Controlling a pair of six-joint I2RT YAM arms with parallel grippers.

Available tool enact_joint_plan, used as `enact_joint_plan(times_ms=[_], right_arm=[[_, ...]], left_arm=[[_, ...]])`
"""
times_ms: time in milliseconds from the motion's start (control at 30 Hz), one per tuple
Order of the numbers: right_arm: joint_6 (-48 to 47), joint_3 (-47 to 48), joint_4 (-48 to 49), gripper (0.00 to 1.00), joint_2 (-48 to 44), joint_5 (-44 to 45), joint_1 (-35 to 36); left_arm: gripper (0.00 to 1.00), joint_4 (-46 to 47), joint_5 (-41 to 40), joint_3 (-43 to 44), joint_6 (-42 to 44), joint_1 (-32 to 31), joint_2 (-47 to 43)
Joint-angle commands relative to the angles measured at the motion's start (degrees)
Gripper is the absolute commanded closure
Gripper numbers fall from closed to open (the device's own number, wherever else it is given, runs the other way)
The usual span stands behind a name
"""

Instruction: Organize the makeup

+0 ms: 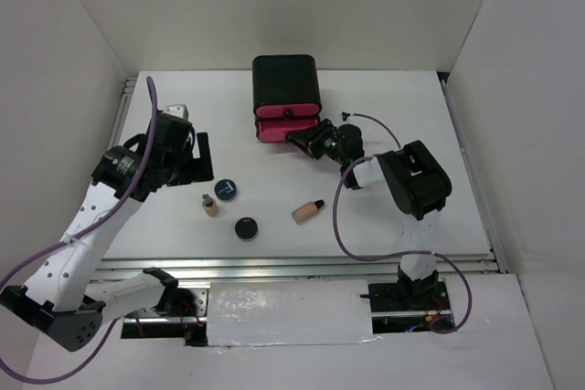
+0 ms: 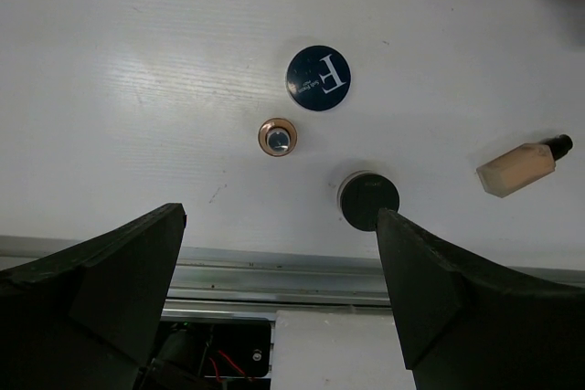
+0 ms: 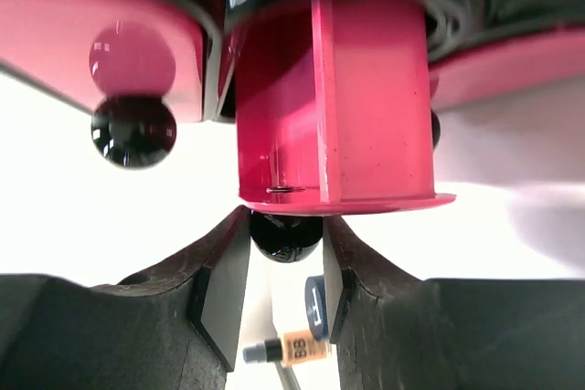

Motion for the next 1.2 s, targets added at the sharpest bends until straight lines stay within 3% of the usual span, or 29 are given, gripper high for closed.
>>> enact_joint_plan(times_ms=[0,333,433,467,633,833,1167], right_arm=[[0.4,-2.7,5.9,0.69,-4.5,-1.5,0.1],[1.0,-9.2,8.6,0.66,-8.5,-2.0,1.0],[0.0,-9.5,7.2,0.50,-9.7,-2.5,1.1],[-0.8,-9.0,6.7,0.34,-9.9,-3.0,1.1],[-1.9,-7.2,3.7,0.00,-11.5,-4.0,1.1],[-2.5,-8.9,-0.7,0.00,-14.8,-4.6,1.1],[-10.3,-11.5,-23.4,0.00,-25.9,-5.4,1.3]], left_arm=[[0.01,2.1,1.0,-0.2,1.5,-0.1,-0.6],[0.01,3.0,3.0,-2.7,0.7,0.0,-2.1],[0.01,3.1,3.4,-2.9,0.6,0.0,-2.1],[0.01,3.1,3.7,-3.0,0.6,-0.1,-2.0],[0.01,3.0,4.4,-2.9,0.8,-0.1,-1.5],[0.01,1.2,5.8,-1.2,0.2,0.0,0.8],[0.00,1.9,9.9,-6.1,-4.2,-3.0,2.5]])
